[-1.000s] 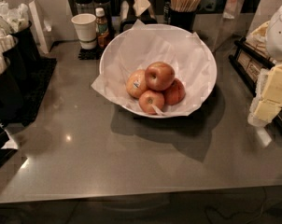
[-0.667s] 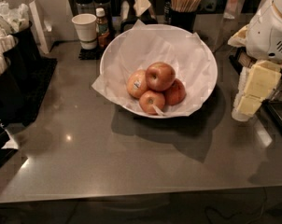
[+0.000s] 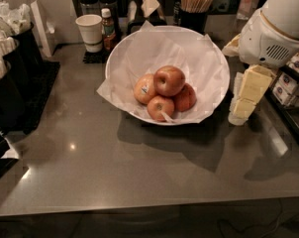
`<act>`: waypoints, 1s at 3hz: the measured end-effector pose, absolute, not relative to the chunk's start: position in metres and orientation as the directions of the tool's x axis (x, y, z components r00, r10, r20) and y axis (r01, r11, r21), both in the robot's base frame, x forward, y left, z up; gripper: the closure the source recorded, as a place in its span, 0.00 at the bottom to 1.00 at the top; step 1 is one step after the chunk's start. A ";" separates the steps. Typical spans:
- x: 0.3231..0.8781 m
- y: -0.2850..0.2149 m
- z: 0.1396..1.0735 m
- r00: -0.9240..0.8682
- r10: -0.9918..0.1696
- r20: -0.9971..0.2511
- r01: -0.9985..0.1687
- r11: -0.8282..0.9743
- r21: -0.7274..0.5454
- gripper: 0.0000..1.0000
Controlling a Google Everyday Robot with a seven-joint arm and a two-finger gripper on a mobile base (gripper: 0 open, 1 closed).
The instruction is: Pick apple from white bowl
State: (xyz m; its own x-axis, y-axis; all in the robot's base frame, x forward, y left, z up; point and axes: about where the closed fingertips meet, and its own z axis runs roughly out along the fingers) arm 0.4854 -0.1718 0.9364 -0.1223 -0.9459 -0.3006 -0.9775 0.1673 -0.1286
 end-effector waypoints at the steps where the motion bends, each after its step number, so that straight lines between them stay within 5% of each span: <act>1: 0.493 -0.165 0.934 -0.115 -0.922 -0.370 -0.972 0.181 -0.149 0.00; 3: 0.536 -0.094 0.909 0.011 -0.891 -0.454 -0.996 0.028 -0.081 0.00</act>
Offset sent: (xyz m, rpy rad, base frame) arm 0.0640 0.0821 -0.0374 0.2047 0.0408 0.1815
